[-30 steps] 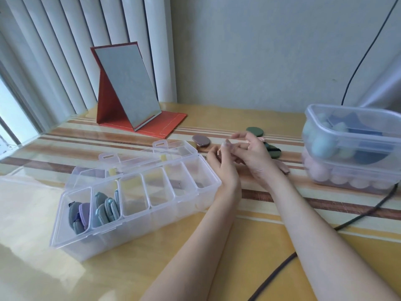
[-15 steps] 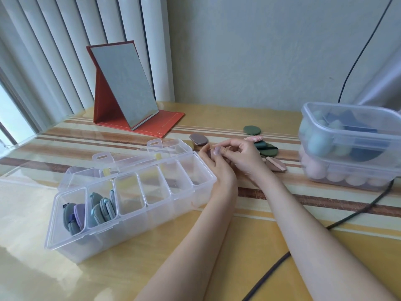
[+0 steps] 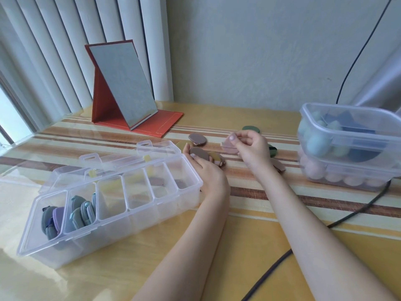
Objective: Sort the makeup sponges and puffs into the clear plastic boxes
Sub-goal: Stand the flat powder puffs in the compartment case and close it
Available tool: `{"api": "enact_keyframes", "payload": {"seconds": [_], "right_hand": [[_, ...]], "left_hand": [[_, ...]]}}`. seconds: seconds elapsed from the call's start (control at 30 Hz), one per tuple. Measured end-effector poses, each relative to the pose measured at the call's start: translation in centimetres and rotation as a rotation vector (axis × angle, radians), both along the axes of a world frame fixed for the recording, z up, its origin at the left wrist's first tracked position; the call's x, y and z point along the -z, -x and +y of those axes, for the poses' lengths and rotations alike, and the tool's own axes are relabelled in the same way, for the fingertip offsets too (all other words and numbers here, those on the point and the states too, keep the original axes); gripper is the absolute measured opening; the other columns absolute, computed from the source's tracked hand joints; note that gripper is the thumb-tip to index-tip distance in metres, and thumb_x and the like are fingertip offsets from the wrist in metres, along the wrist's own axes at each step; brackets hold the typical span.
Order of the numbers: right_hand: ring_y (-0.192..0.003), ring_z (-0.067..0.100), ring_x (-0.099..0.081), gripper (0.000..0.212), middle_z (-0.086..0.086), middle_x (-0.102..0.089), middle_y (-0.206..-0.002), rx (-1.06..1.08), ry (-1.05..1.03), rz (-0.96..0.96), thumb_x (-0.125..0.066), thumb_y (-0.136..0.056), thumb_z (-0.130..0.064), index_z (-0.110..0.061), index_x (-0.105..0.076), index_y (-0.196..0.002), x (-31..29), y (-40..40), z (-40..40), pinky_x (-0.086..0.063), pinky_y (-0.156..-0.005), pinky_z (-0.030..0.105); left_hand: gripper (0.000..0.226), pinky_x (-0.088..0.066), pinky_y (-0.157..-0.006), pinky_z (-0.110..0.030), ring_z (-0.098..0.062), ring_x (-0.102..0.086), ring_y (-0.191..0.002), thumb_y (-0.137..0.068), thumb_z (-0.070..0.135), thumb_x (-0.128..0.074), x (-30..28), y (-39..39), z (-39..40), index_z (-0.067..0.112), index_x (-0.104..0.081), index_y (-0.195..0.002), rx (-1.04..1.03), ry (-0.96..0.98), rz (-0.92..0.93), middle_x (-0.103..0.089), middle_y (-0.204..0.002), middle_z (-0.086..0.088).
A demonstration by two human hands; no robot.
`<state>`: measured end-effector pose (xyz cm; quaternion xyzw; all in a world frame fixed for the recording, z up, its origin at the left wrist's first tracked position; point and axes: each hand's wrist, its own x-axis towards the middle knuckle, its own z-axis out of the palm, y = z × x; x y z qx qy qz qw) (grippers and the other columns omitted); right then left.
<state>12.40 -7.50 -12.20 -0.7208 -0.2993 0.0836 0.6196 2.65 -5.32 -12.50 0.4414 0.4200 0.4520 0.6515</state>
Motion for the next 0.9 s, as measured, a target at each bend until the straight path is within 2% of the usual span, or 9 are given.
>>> {"api": "enact_keyframes", "payload": {"seconds": [0.07, 0.17, 0.27, 0.37, 0.43, 0.53, 0.63, 0.73, 0.9], "right_hand": [[-0.077, 0.008, -0.057, 0.012, -0.005, -0.064, -0.083, 0.108, 0.183, -0.207, -0.062, -0.091, -0.015, -0.012, -0.063, -0.103, 0.5, -0.4, -0.2, -0.041, -0.063, 0.013], [-0.107, 0.027, -0.046, 0.022, 0.009, -0.057, -0.109, 0.187, 0.473, -0.514, -0.061, -0.088, -0.010, -0.009, -0.064, -0.110, 1.4, -0.7, 0.3, -0.035, -0.093, 0.026], [-0.110, 0.031, -0.044, 0.027, 0.011, -0.056, -0.118, 0.192, 0.400, -0.620, -0.052, -0.090, -0.004, -0.009, -0.068, -0.110, 0.9, 0.1, 1.4, -0.033, -0.093, 0.032], [-0.107, 0.021, -0.056, 0.030, 0.002, -0.066, -0.114, -0.004, 0.371, -0.506, -0.049, -0.095, -0.010, -0.019, -0.067, -0.117, 0.5, 0.6, 2.2, -0.041, -0.084, 0.029], [-0.113, 0.018, -0.056, 0.032, -0.003, -0.067, -0.118, -0.161, 0.495, -0.481, -0.049, -0.096, -0.012, -0.024, -0.066, -0.121, 0.8, 0.6, 2.9, -0.044, -0.093, 0.030], [-0.118, 0.016, -0.053, 0.035, -0.008, -0.068, -0.118, -0.306, 0.584, -0.514, -0.050, -0.093, -0.007, -0.025, -0.070, -0.115, 0.4, 0.2, 2.9, -0.041, -0.101, 0.030], [-0.101, 0.010, -0.057, 0.036, -0.009, -0.068, -0.111, -0.388, 0.640, -0.499, -0.052, -0.091, -0.006, -0.028, -0.070, -0.112, -0.4, -0.5, 2.3, -0.042, -0.081, 0.013], [-0.108, 0.014, -0.057, 0.030, -0.008, -0.070, -0.109, -0.392, 0.695, -0.494, -0.055, -0.090, -0.016, -0.035, -0.071, -0.107, -0.2, -1.4, 2.3, -0.048, -0.094, 0.032], [-0.062, 0.005, -0.057, 0.011, -0.003, -0.064, -0.072, -0.283, 0.422, -0.264, -0.060, -0.093, -0.015, -0.015, -0.071, -0.091, -1.3, -1.1, 1.6, -0.049, -0.061, 0.019]], "left_hand": [[0.039, -0.035, -0.067, 0.003, 0.003, -0.052, -0.079, -0.104, 0.031, -0.018, 0.1, -0.3, 0.2, 0.040, -0.032, -0.139, -0.073, 0.002, -0.024, -0.045, -0.143, 0.002], [0.037, -0.043, -0.094, -0.023, -0.026, -0.060, -0.108, -0.103, 0.022, -0.021, 0.0, -0.3, 0.5, 0.030, -0.043, -0.132, -0.201, -0.050, -0.052, -0.053, -0.133, 0.004], [0.036, -0.044, -0.098, -0.038, -0.031, -0.057, -0.115, -0.103, 0.021, -0.022, 0.4, -0.7, 0.8, 0.028, -0.044, -0.131, -0.202, -0.067, -0.065, -0.053, -0.131, 0.002], [0.037, -0.046, -0.089, -0.025, -0.027, -0.058, -0.111, -0.103, 0.021, -0.022, 0.5, -0.7, 1.0, 0.027, -0.042, -0.133, -0.203, -0.100, -0.027, -0.052, -0.132, 0.003], [0.036, -0.043, -0.089, -0.017, -0.022, -0.055, -0.114, -0.103, 0.019, -0.023, 0.4, -0.6, 0.9, 0.023, -0.039, -0.135, -0.187, -0.119, 0.000, -0.050, -0.134, 0.004], [0.042, -0.036, -0.103, -0.028, -0.016, -0.047, -0.121, -0.099, 0.012, -0.035, -0.3, -0.1, 0.4, 0.020, -0.032, -0.140, -0.130, -0.169, 0.026, -0.044, -0.137, 0.005], [0.061, -0.035, -0.099, -0.019, -0.013, -0.044, -0.120, -0.087, -0.004, -0.046, -0.4, 0.2, 0.1, 0.017, -0.027, -0.141, -0.011, -0.206, 0.068, -0.040, -0.137, 0.003], [0.068, -0.039, -0.103, -0.038, -0.021, -0.043, -0.123, -0.078, -0.010, -0.047, 0.1, 0.3, 0.1, 0.014, -0.030, -0.139, 0.025, -0.297, 0.111, -0.043, -0.132, -0.004], [0.059, -0.047, -0.090, -0.043, -0.025, -0.049, -0.106, -0.077, -0.006, -0.053, 0.3, 0.4, 0.4, 0.014, -0.035, -0.129, 0.016, -0.388, 0.178, -0.045, -0.115, -0.004]]}}
